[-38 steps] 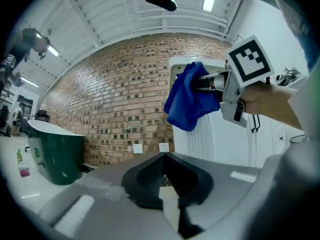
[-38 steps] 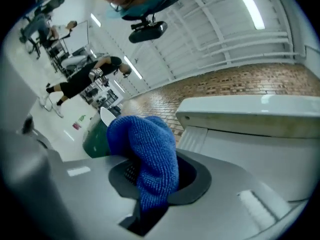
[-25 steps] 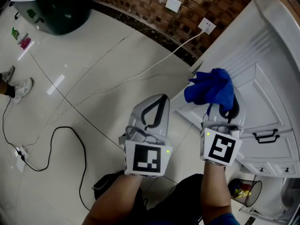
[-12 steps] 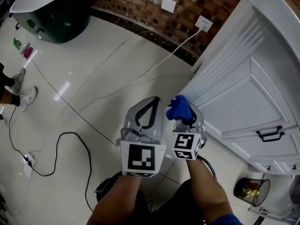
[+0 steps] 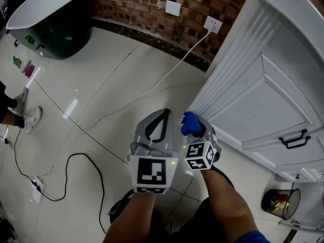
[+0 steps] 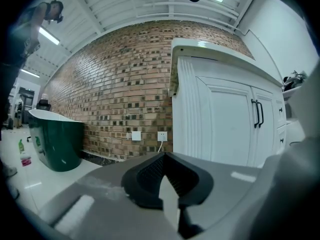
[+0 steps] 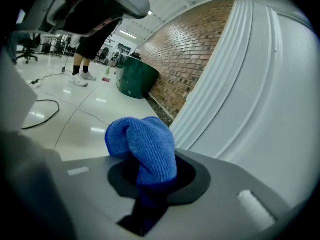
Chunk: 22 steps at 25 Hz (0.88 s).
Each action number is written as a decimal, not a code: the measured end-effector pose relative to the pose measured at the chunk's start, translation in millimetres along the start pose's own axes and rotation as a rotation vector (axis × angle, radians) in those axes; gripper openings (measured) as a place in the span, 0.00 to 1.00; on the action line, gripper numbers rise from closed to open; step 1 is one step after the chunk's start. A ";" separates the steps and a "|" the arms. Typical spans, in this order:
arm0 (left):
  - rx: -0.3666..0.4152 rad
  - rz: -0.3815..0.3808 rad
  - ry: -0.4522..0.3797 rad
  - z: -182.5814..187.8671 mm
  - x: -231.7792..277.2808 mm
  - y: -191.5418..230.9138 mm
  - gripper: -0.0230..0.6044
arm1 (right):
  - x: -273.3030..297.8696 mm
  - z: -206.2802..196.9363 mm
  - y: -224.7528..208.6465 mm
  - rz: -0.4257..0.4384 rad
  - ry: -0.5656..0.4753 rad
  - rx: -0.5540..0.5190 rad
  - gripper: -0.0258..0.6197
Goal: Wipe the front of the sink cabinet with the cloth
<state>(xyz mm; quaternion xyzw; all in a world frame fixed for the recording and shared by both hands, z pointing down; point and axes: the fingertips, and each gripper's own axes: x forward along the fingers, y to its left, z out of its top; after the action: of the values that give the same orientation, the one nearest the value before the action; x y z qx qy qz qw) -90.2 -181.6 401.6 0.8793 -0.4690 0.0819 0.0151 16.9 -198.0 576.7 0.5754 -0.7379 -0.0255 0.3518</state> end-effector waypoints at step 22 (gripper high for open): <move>0.070 -0.101 -0.101 30.1 -0.8 -48.7 0.04 | -253.6 251.5 -191.8 -0.435 -0.792 0.206 0.16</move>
<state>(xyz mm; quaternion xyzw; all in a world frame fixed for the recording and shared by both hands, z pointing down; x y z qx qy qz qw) -46.5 -156.7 374.2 0.9049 -0.4209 0.0530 -0.0350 61.3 -135.0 178.7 0.6948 -0.6763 -0.2428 -0.0296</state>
